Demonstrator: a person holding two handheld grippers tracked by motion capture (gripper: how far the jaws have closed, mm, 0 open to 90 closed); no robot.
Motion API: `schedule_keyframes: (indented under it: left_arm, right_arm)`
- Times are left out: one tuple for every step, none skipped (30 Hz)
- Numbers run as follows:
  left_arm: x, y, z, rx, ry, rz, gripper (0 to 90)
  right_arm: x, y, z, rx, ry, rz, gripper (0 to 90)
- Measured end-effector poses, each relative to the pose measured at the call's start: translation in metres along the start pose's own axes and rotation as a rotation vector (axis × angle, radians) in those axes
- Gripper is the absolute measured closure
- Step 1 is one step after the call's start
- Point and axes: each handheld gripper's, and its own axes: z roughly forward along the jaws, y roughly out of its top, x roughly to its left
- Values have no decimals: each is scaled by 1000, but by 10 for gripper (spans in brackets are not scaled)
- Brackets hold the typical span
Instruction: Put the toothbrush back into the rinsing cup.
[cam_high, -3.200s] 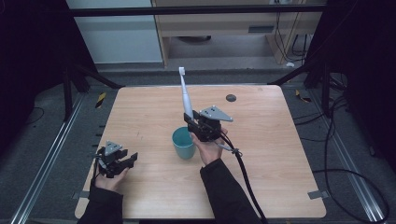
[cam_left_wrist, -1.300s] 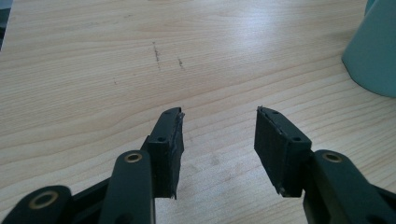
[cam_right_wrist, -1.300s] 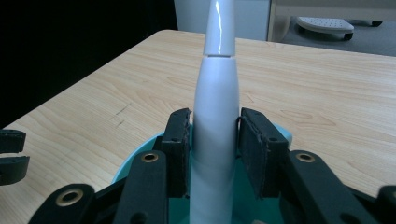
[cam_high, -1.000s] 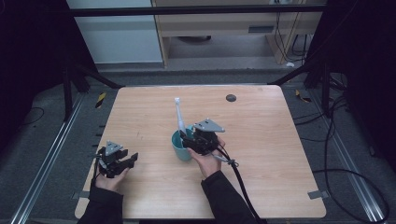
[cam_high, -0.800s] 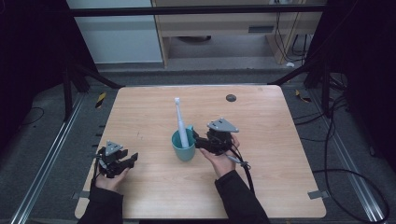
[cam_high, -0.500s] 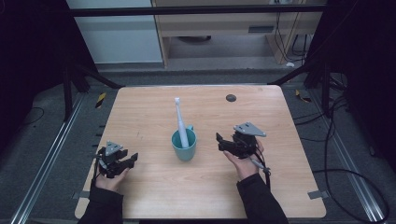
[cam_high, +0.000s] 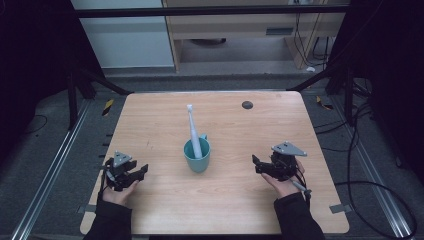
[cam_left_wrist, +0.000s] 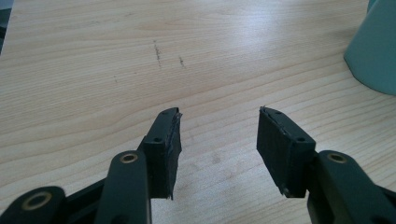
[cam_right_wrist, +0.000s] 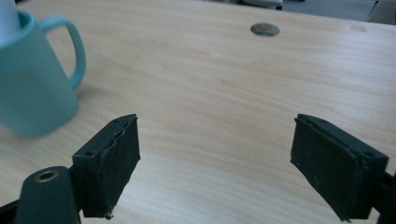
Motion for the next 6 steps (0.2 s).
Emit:
schedule_keyframes:
  left_arm:
    - [0, 0, 0, 1, 0, 1, 481]
    - [1, 0, 0, 2, 1, 1, 481]
    - [1, 0, 0, 1, 0, -1, 473]
    - [1, 0, 0, 1, -1, -1, 473]
    - [2, 0, 0, 1, -1, -1, 469]
    - [2, -1, 0, -1, 0, -1, 465]
  right_arm:
    - [-5, -6, -2, 12, -17, -27, 150]
    - [-5, -6, -2, 12, -17, -27, 150]
    - [-8, -9, -2, 25, -24, -29, 148]
    - [-11, -10, -3, 39, -29, -19, 143]
    - [-14, -12, -3, 36, -34, -21, 142]
    - [-16, -14, -4, 43, -32, -10, 141]
